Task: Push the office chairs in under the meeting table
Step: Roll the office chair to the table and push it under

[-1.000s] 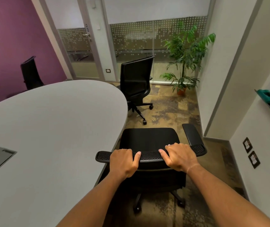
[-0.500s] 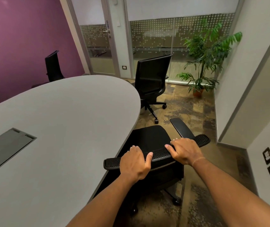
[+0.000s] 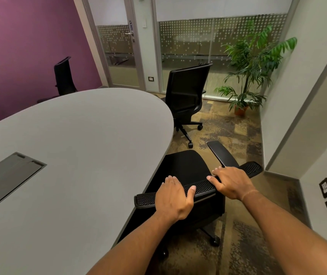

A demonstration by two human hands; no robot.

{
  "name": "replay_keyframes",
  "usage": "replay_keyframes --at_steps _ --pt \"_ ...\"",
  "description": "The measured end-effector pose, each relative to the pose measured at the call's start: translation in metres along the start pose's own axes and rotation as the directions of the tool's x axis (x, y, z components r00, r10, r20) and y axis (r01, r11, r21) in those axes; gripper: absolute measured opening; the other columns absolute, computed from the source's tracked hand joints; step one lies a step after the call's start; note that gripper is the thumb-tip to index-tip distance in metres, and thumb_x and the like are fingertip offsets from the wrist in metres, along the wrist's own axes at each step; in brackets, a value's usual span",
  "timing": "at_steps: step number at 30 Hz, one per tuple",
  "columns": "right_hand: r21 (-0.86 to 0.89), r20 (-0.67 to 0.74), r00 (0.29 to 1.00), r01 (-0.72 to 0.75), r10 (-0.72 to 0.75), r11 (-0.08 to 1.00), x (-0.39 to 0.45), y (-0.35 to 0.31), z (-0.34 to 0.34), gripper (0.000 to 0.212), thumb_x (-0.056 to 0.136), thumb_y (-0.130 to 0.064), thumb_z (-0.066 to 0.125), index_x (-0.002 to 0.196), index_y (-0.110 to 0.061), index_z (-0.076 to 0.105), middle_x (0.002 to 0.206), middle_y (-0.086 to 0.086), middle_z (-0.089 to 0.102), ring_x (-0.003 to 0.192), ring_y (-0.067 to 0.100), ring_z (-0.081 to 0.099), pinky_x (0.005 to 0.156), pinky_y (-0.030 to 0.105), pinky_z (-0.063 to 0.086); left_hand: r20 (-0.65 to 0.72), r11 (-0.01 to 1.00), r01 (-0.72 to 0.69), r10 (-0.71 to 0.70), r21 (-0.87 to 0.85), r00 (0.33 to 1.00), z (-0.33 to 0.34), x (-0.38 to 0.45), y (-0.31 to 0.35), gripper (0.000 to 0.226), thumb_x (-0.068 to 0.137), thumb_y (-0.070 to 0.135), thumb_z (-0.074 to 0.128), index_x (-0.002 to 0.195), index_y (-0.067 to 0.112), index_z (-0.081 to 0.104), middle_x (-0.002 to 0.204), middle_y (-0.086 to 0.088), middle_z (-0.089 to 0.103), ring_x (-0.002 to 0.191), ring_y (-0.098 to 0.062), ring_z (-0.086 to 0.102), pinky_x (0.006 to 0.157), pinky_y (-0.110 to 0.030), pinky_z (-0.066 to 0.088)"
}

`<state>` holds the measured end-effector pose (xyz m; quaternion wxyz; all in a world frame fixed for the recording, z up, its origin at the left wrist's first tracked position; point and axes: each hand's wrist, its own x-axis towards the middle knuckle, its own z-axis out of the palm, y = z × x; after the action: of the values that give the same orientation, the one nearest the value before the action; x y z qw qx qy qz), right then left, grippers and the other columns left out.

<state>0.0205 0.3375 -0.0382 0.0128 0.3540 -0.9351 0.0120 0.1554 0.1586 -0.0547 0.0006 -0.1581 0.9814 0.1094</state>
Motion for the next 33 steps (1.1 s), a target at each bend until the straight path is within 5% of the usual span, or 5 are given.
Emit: replay_keyframes --at_steps 14,20,23,27,33 --pt "0.051 0.206 0.971 0.110 -0.119 0.993 0.020 0.009 -0.013 0.052 0.102 -0.053 0.029 0.125 -0.023 0.064 0.127 0.003 0.064 0.115 0.021 0.059 0.093 0.043 0.047 0.001 1.000 0.028 -0.028 0.011 1.000 0.000 0.007 0.004 0.094 0.090 0.070 0.010 0.153 0.000 0.021 0.159 -0.018 0.026 0.148 -0.028 0.022 0.119 -0.040 0.021" --pt "0.110 0.250 0.937 0.225 -0.246 0.968 0.028 0.015 -0.015 0.056 0.100 -0.055 0.027 0.101 -0.023 0.073 0.098 0.005 0.071 0.089 0.022 0.064 0.083 0.044 0.051 -0.042 0.997 0.079 -0.078 0.015 0.996 -0.003 0.003 0.009 0.099 0.084 0.073 0.008 0.148 0.002 0.033 0.154 -0.017 0.036 0.142 -0.028 0.035 0.113 -0.040 0.033" --pt "0.121 0.242 0.927 0.266 -0.288 0.956 0.028 0.014 -0.013 0.057 0.100 -0.056 0.027 0.092 -0.022 0.072 0.092 0.007 0.069 0.086 0.024 0.062 0.079 0.040 0.049 -0.111 0.993 0.103 -0.098 0.048 0.989 -0.003 -0.003 0.013 0.086 0.085 0.073 0.012 0.119 0.008 0.057 0.130 -0.014 0.059 0.111 -0.027 0.060 0.087 -0.039 0.049" --pt "0.144 0.199 0.912 0.335 -0.359 0.931 0.023 0.012 -0.009 0.056 0.100 -0.053 0.027 0.086 -0.021 0.071 0.089 0.005 0.069 0.083 0.023 0.062 0.075 0.037 0.046 -0.135 0.983 0.151 -0.136 0.109 0.981 -0.002 -0.015 0.017 0.073 0.086 0.073 0.015 0.077 0.016 0.060 0.082 -0.004 0.065 0.073 -0.022 0.060 0.063 -0.035 0.044" --pt "0.075 0.034 0.910 0.410 -0.413 0.909 0.003 0.019 0.003 0.059 0.097 -0.058 0.022 0.086 -0.023 0.069 0.083 -0.001 0.069 0.078 0.020 0.062 0.069 0.037 0.047 -0.115 0.981 0.158 -0.145 0.117 0.983 0.004 -0.032 0.029 0.074 0.087 0.071 0.014 0.071 0.016 0.061 0.074 -0.005 0.064 0.070 -0.026 0.059 0.063 -0.035 0.038"
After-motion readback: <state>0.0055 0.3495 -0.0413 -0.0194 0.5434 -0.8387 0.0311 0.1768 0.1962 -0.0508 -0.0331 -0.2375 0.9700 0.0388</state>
